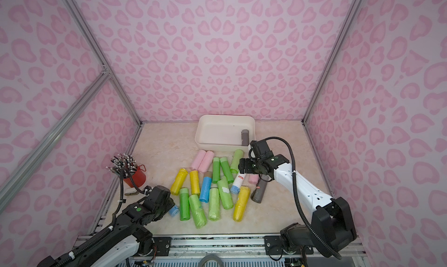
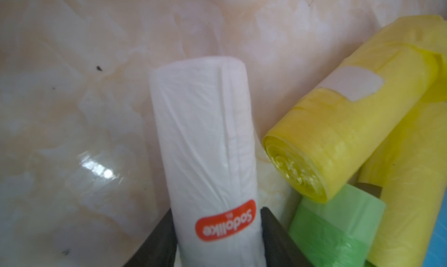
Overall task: Put the roll of trash bags into the storage box
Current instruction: Pick up the roll of trash bags from the center of the board.
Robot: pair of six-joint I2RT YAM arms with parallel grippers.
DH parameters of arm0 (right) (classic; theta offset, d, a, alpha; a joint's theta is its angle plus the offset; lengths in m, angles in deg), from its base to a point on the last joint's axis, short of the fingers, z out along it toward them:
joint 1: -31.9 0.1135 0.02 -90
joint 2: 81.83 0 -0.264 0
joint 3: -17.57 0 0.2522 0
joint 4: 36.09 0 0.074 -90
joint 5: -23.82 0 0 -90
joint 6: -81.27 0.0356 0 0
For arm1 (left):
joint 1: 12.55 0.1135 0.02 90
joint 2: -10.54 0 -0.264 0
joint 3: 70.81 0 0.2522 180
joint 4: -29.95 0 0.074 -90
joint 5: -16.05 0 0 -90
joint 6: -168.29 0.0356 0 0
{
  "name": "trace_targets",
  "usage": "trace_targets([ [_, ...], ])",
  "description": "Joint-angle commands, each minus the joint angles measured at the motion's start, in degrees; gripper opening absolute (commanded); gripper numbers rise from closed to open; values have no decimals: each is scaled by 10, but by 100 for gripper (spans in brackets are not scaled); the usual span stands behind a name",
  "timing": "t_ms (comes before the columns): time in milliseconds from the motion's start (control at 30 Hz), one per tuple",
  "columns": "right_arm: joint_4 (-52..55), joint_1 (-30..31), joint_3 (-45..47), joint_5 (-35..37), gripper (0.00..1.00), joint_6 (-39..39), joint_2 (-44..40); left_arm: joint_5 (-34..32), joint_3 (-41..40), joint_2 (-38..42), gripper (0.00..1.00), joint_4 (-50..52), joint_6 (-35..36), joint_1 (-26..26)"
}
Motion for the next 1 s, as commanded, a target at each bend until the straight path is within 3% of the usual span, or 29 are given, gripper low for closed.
trace_targets([
  [0, 3, -3, 4, -13, 90, 1, 1, -2, 3, -1, 46, -6, 10, 0],
  [267, -2, -11, -4, -51, 90, 13, 8, -1, 0, 53, 33, -13, 18, 0],
  [400, -11, -13, 6, -54, 90, 19, -3, -3, 14, 58, 14, -6, 25, 0],
  [967, -42, -18, 32, -94, 90, 41, -3, -66, 166, -53, 11, 5, 92, -40],
])
